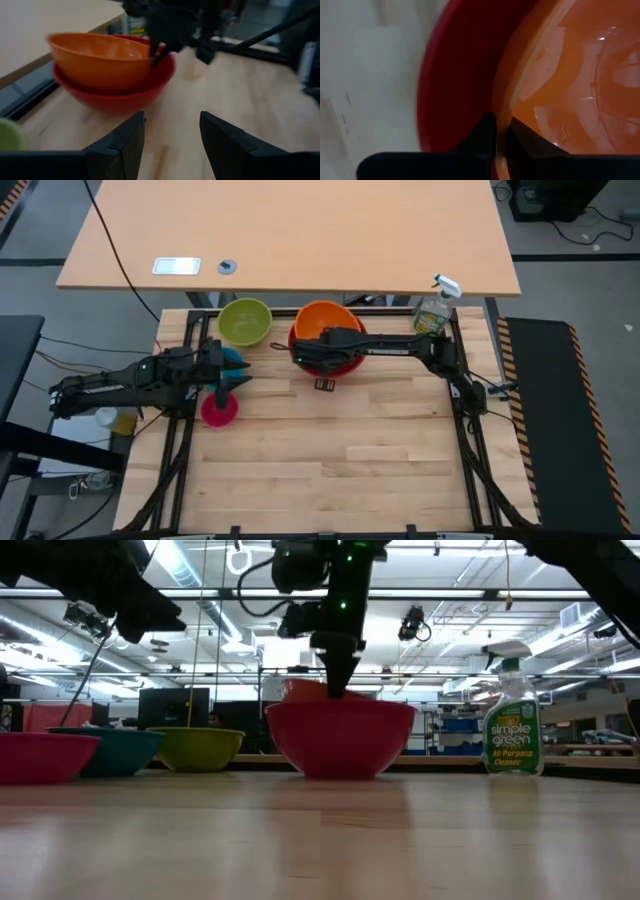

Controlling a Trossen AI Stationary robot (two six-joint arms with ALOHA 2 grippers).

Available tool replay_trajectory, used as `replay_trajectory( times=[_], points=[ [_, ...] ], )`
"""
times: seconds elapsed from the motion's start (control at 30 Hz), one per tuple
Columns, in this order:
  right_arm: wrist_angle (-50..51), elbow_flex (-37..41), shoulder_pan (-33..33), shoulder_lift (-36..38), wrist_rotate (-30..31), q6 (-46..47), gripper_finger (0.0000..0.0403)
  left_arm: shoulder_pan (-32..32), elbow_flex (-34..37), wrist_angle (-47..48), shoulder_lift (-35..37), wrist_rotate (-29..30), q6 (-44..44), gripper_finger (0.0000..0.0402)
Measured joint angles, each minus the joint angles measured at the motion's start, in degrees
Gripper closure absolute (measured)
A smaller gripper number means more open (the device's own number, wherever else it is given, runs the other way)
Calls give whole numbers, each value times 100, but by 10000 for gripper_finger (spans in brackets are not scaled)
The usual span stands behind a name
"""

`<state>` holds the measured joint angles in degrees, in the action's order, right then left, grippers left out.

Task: Nest bowls inside each other
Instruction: Stack the orange bowl on top of the red bowl, then stack the green bowl on top of the orange bowl

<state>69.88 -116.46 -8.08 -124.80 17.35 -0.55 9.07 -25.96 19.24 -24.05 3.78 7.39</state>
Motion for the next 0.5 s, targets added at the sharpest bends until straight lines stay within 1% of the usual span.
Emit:
replay_trajectory(
  times=[0.07,0.17,0.33,0.5],
  points=[
    [5,0,-36,-103,-202,-67,363,33,1,53,-46,83,-12,209],
    [20,0,-63,-185,-290,-85,345,53,1,53,-132,86,-10,209],
    [71,0,-65,-136,-346,-54,286,51,1,75,-320,84,-12,209],
    [313,-86,-30,-13,-348,230,229,51,3,65,-510,83,-114,209]
  ],
)
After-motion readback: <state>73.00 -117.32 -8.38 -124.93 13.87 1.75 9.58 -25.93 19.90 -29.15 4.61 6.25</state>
